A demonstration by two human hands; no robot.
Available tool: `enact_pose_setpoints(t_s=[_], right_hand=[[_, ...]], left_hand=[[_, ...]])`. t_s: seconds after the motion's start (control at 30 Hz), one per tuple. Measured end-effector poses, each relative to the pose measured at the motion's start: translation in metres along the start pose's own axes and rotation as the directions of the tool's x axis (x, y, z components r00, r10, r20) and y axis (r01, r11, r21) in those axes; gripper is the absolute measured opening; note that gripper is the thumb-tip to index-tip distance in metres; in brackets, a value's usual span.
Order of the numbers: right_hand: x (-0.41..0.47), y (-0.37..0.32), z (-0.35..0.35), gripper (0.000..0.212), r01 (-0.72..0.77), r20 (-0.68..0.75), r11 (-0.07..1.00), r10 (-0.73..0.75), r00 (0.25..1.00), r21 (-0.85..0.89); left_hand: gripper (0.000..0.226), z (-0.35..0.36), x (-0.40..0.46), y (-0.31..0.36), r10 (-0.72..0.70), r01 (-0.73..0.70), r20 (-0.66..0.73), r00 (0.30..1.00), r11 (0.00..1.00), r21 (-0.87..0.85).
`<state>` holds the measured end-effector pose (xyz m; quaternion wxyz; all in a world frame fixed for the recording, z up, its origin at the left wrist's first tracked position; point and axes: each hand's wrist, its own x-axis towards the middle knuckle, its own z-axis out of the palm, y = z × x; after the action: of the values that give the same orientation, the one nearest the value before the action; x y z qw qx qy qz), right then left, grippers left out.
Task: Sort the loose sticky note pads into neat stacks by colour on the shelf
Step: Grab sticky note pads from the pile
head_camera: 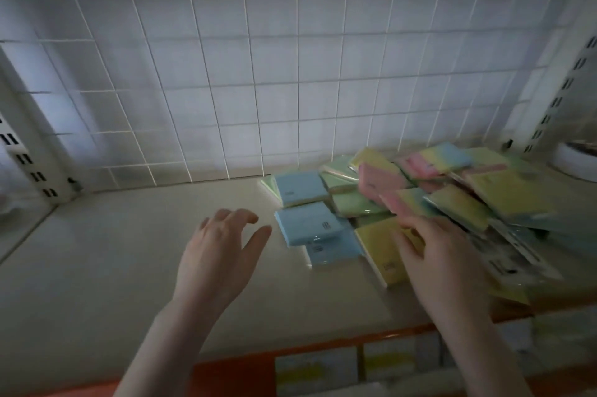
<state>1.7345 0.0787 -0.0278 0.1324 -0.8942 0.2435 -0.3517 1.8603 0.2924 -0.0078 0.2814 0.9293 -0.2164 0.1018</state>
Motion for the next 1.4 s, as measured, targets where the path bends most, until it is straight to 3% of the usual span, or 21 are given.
enact_pose_setpoints(t_s=[0.17, 0.37, 0.57, 0.67, 0.83, 1.0, 1.2, 1.33, 1.4], right_hand=[[-0.004, 0.017, -0.005, 0.021, 0.032, -0.021, 0.999, -0.031, 0.999, 0.029], [-0.008, 0.017, 0.001, 0.037, -0.010, 0.019, 0.991, 0.013, 1.000, -0.134], [-0.008, 0.014, -0.001, 0.053, -0.024, 0.153, 0.968, 0.064, 0.986, -0.252], [-0.006, 0.013, -0.002, 0.064, -0.024, 0.247, 0.966, 0.090, 0.965, -0.258], [-0.003, 0.014, -0.003, 0.080, -0.053, 0.318, 0.997, 0.066, 0.946, -0.050], [0.000, 0.013, -0.007, 0.058, -0.171, 0.367, 0.967, 0.092, 0.926, 0.188], [0.001, 0.010, -0.013, 0.063, -0.253, 0.407, 0.913, 0.108, 0.907, 0.321], [0.005, 0.009, -0.022, 0.032, -0.396, 0.510, 0.774, 0.110, 0.853, 0.495], [0.008, 0.008, -0.027, 0.026, -0.405, 0.527, 0.742, 0.082, 0.846, 0.534]], left_hand=[[0.039, 0.031, 0.006, 0.030, 0.001, -0.002, 0.034, 0.999, 0.999, 0.043], [0.038, 0.046, 0.013, 0.035, -0.058, 0.055, 0.098, 0.993, 0.998, 0.034], [0.034, 0.048, 0.015, 0.030, -0.077, 0.086, 0.191, 0.978, 0.996, -0.037], [0.044, 0.046, 0.014, 0.025, -0.058, 0.096, 0.267, 0.962, 0.986, -0.135], [0.069, 0.039, 0.013, 0.017, -0.028, 0.175, 0.320, 0.947, 0.880, -0.441], [0.090, 0.029, 0.015, 0.016, -0.002, 0.239, 0.398, 0.917, 0.802, -0.547], [0.050, 0.021, 0.017, 0.018, 0.032, 0.212, 0.412, 0.911, 0.819, -0.533], [0.038, 0.022, 0.013, 0.010, -0.014, 0.258, 0.379, 0.925, 0.756, -0.601], [0.038, 0.020, 0.009, 0.007, -0.031, 0.267, 0.361, 0.932, 0.731, -0.628]])
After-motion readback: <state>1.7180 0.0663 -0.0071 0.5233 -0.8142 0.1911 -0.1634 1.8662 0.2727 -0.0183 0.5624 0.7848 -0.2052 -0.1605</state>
